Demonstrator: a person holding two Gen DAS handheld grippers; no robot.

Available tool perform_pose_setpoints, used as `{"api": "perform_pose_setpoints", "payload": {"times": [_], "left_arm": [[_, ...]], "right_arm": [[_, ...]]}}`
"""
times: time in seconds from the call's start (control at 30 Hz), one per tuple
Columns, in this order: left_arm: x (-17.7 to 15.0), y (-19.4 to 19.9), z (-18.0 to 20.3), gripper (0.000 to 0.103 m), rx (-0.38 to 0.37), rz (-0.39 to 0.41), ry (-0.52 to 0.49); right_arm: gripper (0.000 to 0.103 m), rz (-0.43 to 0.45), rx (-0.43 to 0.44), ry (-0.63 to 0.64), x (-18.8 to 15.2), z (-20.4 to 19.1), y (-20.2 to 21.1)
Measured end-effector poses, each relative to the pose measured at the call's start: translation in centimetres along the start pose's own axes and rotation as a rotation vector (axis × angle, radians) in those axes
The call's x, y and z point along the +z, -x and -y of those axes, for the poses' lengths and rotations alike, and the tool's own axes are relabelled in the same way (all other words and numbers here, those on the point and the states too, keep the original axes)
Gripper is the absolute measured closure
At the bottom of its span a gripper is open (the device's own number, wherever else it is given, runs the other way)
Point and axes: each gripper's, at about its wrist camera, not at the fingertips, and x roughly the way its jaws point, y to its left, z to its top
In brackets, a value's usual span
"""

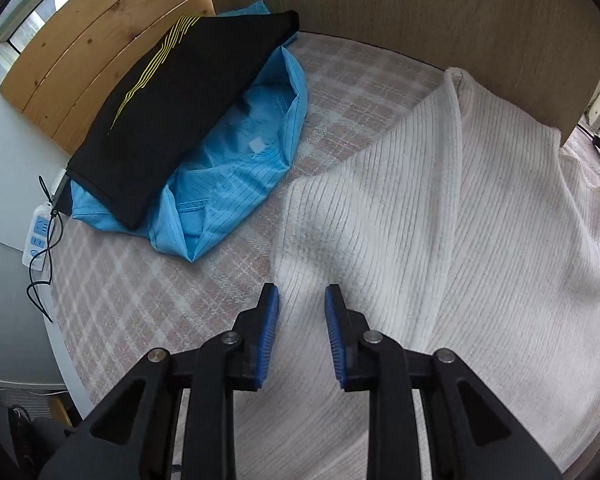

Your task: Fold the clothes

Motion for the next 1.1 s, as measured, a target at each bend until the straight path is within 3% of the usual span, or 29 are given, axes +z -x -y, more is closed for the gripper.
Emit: {"api": "perform_pose_setpoints", "payload": {"times": [0.07,0.13,0.17,0.23,0.3,0.37,0.47,0.53,0.57,0.63,0.7,0.8,0.87,0.97,1.1], "left_arm": [[-0.5,-0.5,0.7,0.085,0.046,0.017,-0.024],[-0.7,-0.5,1.2,0.090,0.061,0.044,-0.043],[-0.7,-0.5,1.3,0.101,0.067,0.049,-0.049],[-0.8,0.0,1.7,0.100,0.052,0.062,-0.046],[-0.9,1.1,2.1,0.100,0.071,0.094,-0.058],[-1.0,1.7,2.3,0.096,0.109,0.114,-0.052],[-1.2,0.8,2.0,0.077,0.144,0.096,-0.045],[-1.9,-0.2,1.9,0.085,0.144,0.074,-0.063],[-2.2,-0.3,2.1,0.098,0.139,0.072,-0.079],[-2.4,0.3,3.0,0.098,0.112,0.088,-0.115],[-2.7,1.5,3.5,0.098,0.076,0.106,-0.127],[-2.8,2.6,3.2,0.087,0.133,0.097,-0.117],[-3.1,3.5,2.1,0.057,0.177,0.115,-0.067],[-3.8,4.2,0.4,0.054,0.186,0.102,0.006],[-5.1,2.8,-0.2,0.053,0.209,0.027,0.022]], "right_arm": [[0.079,-0.011,0.012,-0.020,0.2,0.5,-0.5],[0.091,-0.015,0.047,-0.054,0.3,1.3,-0.7],[0.095,-0.016,0.078,-0.087,0.3,1.9,-0.7],[0.096,-0.017,0.152,-0.163,0.3,3.2,-0.7],[0.096,-0.017,0.279,-0.291,0.0,5.4,-1.0],[0.096,-0.018,0.409,-0.423,-0.6,7.7,-1.6],[0.096,-0.023,0.450,-0.486,-1.4,9.1,-2.3],[0.096,-0.012,0.493,-0.513,-1.5,9.2,-2.3],[0.096,0.005,0.541,-0.533,-1.5,9.3,-2.2],[0.096,0.037,0.612,-0.563,-1.4,9.4,-1.9],[0.098,0.058,0.574,-0.546,-1.2,9.4,-1.2],[0.090,0.042,0.376,-0.425,-0.2,8.3,0.2],[0.088,0.092,0.320,-0.349,0.3,7.2,2.1],[0.058,0.116,0.207,-0.207,1.3,4.5,3.8],[0.057,0.047,0.017,-0.068,3.0,0.7,2.2]]}}
